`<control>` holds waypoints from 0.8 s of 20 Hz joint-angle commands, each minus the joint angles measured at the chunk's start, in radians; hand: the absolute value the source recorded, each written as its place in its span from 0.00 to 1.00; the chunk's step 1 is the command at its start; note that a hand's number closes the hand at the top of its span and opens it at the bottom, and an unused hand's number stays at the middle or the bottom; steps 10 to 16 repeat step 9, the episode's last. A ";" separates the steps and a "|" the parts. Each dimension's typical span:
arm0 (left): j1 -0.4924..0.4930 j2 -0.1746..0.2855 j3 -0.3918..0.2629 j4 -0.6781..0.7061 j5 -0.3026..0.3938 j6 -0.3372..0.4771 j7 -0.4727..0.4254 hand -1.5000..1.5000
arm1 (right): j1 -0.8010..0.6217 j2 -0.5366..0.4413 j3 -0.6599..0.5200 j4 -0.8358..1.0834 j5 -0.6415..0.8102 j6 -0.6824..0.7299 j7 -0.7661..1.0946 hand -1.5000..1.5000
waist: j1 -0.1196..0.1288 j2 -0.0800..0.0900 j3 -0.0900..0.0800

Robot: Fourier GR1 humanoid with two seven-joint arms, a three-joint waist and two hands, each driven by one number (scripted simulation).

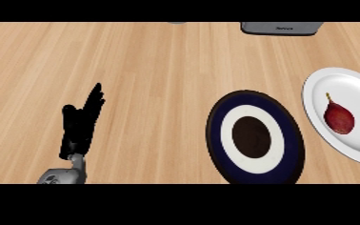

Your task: Pick the pear from the plate and place it in the plate

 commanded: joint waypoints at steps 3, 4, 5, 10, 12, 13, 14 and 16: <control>0.006 -0.012 -0.007 0.006 -0.007 0.007 -0.006 0.50 | 0.036 -0.008 -0.026 0.015 -0.022 0.016 -0.053 0.00 | -0.002 0.002 0.002; -0.015 0.011 0.016 0.012 0.009 -0.008 0.010 0.50 | 0.032 -0.006 -0.014 0.014 -0.011 0.020 -0.043 0.00 | 0.001 0.003 0.002; -0.011 -0.002 0.004 0.026 0.005 -0.008 -0.009 0.50 | 0.029 -0.016 -0.019 0.012 -0.015 0.023 -0.041 0.00 | -0.001 0.004 0.001; -0.029 0.017 0.021 0.032 0.001 -0.009 -0.025 0.50 | 0.026 -0.026 -0.018 0.008 -0.013 -0.001 -0.028 0.00 | -0.002 0.003 0.001; -0.029 0.017 0.021 0.032 0.001 -0.009 -0.025 0.50 | 0.026 -0.026 -0.018 0.008 -0.013 -0.001 -0.028 0.00 | -0.002 0.003 0.001; -0.029 0.017 0.021 0.032 0.001 -0.009 -0.025 0.50 | 0.026 -0.026 -0.018 0.008 -0.013 -0.001 -0.028 0.00 | -0.002 0.003 0.001; -0.029 0.017 0.021 0.032 0.001 -0.009 -0.025 0.50 | 0.026 -0.026 -0.018 0.008 -0.013 -0.001 -0.028 0.00 | -0.002 0.003 0.001; -0.029 0.017 0.021 0.032 0.001 -0.009 -0.025 0.50 | 0.026 -0.026 -0.018 0.008 -0.013 -0.001 -0.028 0.00 | -0.002 0.003 0.001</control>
